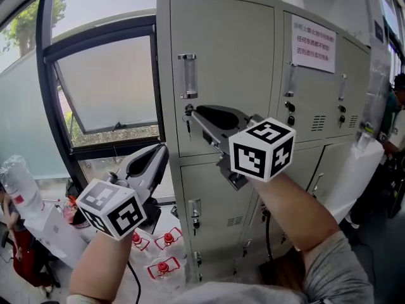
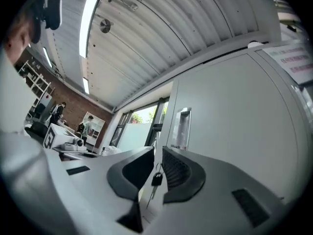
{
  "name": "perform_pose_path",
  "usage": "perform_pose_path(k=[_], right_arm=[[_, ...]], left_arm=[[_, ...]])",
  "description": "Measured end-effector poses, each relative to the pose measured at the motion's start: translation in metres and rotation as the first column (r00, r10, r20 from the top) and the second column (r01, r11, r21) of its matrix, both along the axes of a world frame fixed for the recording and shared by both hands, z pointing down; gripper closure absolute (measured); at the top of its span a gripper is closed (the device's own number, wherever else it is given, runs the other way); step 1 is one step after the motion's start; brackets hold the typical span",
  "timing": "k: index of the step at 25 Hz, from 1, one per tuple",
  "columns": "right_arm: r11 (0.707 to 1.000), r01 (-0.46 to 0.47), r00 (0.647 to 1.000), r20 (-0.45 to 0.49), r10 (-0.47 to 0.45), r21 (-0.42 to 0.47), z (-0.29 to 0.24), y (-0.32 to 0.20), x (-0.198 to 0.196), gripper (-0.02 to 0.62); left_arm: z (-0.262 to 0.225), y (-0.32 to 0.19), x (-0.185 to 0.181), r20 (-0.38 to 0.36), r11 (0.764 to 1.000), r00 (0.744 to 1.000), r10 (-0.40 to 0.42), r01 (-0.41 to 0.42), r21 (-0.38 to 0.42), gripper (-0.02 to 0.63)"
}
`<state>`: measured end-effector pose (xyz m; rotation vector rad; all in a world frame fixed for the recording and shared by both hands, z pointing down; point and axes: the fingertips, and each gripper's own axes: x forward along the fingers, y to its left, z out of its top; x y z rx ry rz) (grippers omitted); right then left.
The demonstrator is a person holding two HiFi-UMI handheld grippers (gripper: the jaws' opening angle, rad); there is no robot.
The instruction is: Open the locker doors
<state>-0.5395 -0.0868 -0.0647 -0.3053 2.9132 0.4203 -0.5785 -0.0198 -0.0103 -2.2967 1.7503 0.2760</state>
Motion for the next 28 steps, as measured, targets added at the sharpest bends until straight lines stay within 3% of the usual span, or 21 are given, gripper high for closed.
perform_pose_path(k=[4,13,28], right_arm=[[0.996,-0.082,0.996,-0.015,0.082,0.040,-0.029,-0.008,-0.019,0.515],[0.976,-0.210,0.977,-0.035,0.212,0.054,-0.058,-0.023,-0.040,0.459],[0.966,-0.253,0.967,-0.052,0.250,-0.057,-0.059,-0.032,-0.064,0.446]], left_arm=[[-0.011,0.003,-0.005,0.014,1.000,1.000,-0.002,0.001,0.013,0.601],[-0.020,0.019,-0.009,0.047,1.000,0.999,-0.009,0.008,0.028,0.601],[-0.008,0.043,-0.022,0.039,1.000,0.999,-0.004,0.003,0.012,0.601]])
